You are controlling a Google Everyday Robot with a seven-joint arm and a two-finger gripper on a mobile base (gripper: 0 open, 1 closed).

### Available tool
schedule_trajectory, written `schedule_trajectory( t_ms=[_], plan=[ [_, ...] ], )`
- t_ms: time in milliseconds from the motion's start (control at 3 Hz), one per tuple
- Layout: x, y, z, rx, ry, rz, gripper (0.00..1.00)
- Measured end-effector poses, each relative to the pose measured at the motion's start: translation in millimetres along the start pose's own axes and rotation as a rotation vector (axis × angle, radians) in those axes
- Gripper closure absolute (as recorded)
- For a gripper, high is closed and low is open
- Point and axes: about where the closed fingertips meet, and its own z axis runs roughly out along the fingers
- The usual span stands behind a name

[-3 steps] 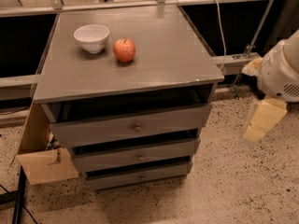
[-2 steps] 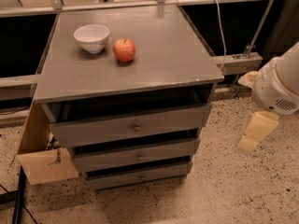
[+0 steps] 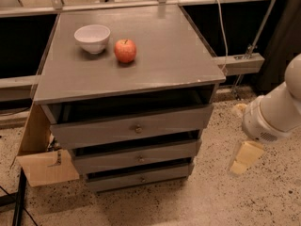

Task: Open bottom drawer

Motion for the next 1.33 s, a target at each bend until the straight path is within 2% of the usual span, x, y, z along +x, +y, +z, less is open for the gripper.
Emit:
schedule_trajectory(
  t_ms=[333,667,1333],
  plan=[
    [17,9,48,-0.085,-0.019,0.060,0.00],
    [23,8,56,-0.097,-0.026,0.066,0.00],
    [52,14,123,-0.144,-0.070,-0.012,0.00]
  ],
)
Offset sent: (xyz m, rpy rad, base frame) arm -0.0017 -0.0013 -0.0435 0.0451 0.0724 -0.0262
